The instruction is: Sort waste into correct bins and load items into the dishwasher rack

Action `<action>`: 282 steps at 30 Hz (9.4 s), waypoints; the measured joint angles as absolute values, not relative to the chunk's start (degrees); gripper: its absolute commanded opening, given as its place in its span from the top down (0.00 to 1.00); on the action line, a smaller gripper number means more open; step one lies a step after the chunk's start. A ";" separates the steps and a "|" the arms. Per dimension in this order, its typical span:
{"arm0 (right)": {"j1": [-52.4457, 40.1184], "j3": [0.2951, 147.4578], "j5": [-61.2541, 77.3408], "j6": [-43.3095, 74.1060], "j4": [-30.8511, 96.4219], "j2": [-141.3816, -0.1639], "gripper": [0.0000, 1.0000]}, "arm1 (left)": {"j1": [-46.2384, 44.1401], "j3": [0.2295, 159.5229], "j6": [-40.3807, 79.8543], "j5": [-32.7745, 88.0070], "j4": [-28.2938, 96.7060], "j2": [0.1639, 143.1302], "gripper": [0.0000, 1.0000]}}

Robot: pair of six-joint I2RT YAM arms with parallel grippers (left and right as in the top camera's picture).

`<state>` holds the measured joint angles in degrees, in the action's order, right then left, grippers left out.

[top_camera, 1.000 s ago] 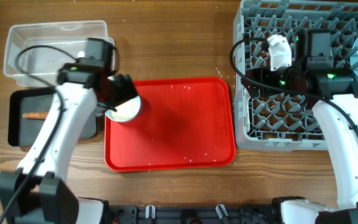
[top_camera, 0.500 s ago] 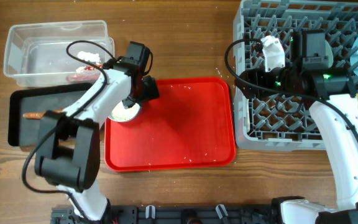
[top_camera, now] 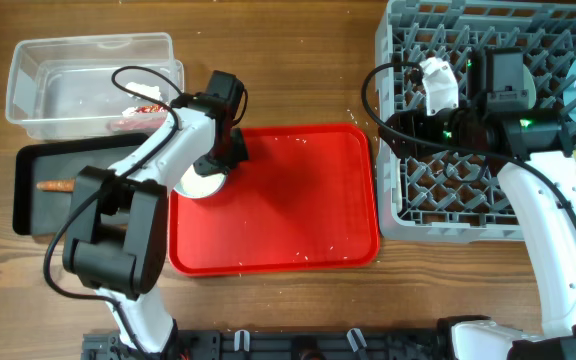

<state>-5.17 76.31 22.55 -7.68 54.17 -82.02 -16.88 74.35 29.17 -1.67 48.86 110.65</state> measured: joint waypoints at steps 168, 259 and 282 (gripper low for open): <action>-29.26 76.27 6.98 21.21 45.78 -109.60 0.82 | 13.04 72.18 19.70 7.57 58.11 80.62 0.15; 0.86 77.97 13.02 5.72 62.98 -70.24 0.00 | -10.00 72.49 13.30 7.29 68.77 58.04 0.00; 0.78 63.68 10.41 4.16 57.74 -55.05 0.00 | -10.00 62.19 13.13 -0.21 67.29 34.54 0.00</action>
